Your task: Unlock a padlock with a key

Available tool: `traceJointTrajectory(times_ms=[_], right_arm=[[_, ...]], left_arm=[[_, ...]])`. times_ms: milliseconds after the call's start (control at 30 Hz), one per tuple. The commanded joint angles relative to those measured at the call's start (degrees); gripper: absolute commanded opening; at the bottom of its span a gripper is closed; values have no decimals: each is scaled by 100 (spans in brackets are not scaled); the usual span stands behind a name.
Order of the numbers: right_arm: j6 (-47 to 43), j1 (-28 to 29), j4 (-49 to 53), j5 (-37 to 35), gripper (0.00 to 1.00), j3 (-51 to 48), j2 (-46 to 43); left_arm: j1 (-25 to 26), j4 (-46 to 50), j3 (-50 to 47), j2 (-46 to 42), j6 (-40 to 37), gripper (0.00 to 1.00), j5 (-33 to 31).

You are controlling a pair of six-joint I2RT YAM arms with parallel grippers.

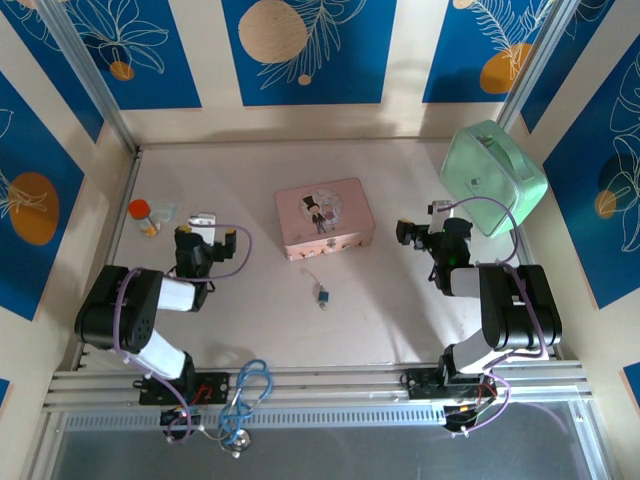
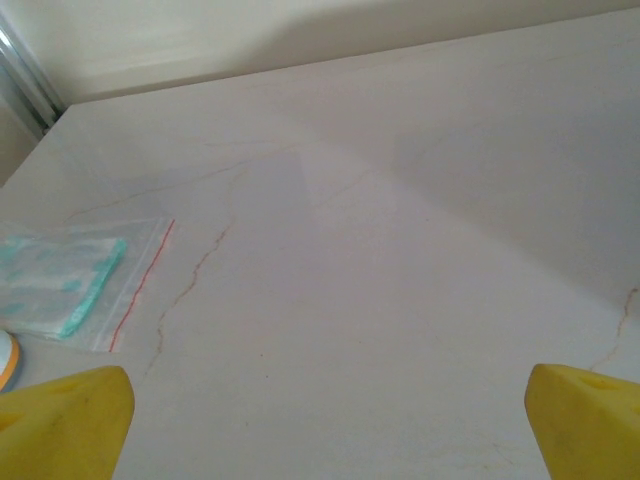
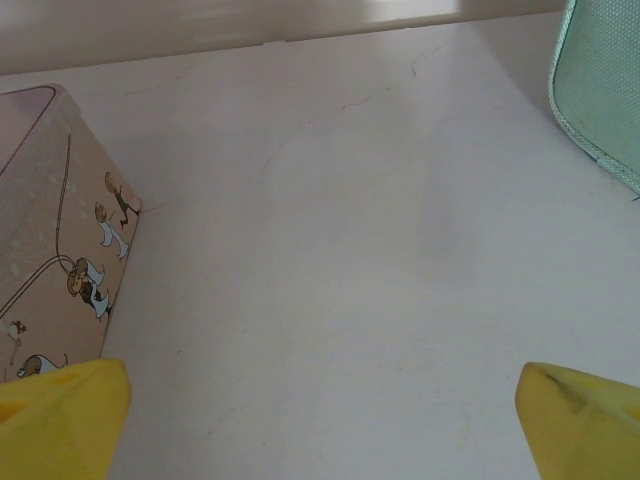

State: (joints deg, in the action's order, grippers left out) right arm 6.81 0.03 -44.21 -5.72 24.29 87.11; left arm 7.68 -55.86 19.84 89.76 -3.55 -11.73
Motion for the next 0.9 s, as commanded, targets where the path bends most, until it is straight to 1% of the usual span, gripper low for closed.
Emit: traceJointTrajectory(times_ms=[0,600,700,867], right_arm=[[-101,-3,-168,96,99,-32,8],[-109,-3,-149,95,99,-13,12],[-82,-39,-57,181,99,46,42],[-110,6,-168,96,99,-30,0]], left_arm=[[23,-329,-59,33,-72,100,-163],[-8,-183,12,33,-45,100,-92],[-12,-154,29,33,-40,100,-71],[-56,-125,34,24,-14,100,21]])
